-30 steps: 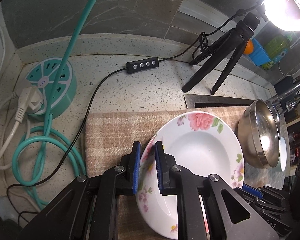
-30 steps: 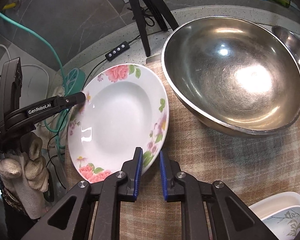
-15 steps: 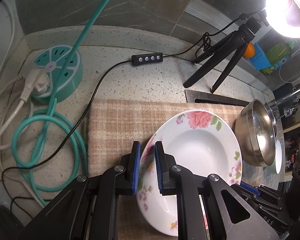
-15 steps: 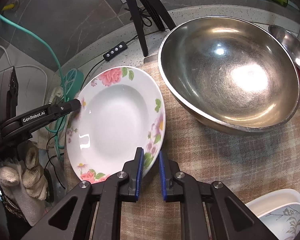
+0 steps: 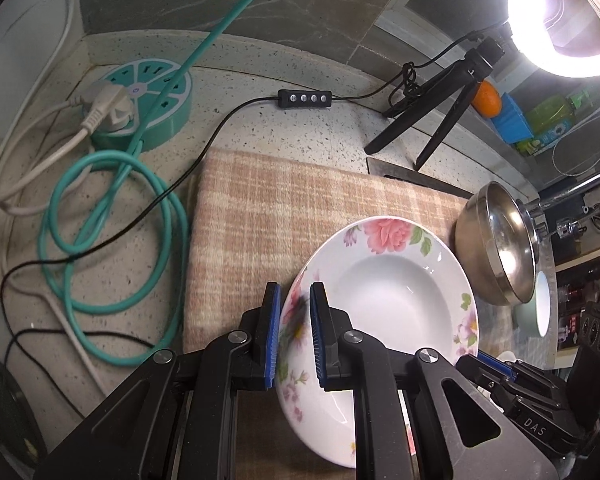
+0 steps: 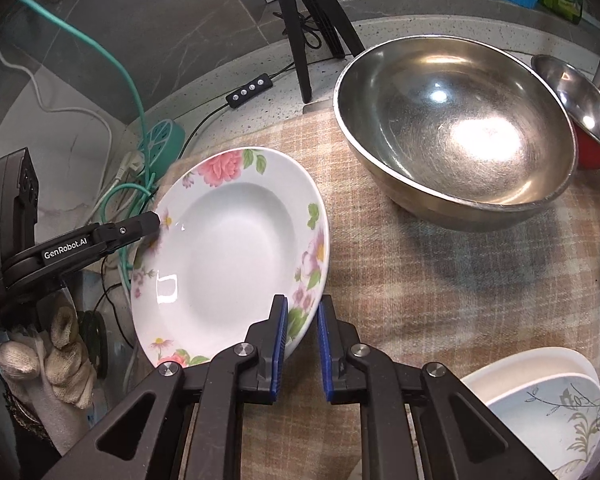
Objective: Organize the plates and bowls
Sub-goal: 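Move both grippers to the pink-rose plate rim and close on it, then lift the pink-rose plate with both grippers and carry it over the plate stack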
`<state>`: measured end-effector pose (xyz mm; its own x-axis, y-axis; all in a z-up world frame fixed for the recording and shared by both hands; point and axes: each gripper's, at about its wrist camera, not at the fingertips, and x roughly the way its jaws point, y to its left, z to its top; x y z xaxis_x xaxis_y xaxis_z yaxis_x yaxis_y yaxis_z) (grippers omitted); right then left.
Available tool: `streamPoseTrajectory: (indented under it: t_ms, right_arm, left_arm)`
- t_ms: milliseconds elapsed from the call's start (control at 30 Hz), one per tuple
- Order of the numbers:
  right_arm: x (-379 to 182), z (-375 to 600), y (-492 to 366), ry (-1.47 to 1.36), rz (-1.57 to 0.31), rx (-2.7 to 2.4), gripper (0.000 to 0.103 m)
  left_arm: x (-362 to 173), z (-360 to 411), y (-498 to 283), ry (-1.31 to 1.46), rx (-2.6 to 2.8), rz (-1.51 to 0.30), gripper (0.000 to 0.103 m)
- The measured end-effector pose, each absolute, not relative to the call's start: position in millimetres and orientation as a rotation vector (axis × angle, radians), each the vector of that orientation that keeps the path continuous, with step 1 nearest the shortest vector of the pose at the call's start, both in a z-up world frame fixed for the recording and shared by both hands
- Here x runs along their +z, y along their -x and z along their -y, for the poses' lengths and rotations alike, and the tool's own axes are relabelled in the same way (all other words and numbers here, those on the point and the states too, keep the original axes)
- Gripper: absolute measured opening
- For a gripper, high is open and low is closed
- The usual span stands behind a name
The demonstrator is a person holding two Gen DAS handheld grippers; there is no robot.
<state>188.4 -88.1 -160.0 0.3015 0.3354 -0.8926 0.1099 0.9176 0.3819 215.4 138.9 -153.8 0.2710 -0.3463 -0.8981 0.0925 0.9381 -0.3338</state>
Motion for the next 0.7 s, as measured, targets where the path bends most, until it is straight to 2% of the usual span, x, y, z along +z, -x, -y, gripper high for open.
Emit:
streamPoseTrajectory:
  t_ms: [700]
  right_arm:
    - [-127,119,-137,-0.382,-1.213,0.197,0.013]
  left_arm:
    - [-116,-119,-149,0.309,-0.3,-1.193,0.013]
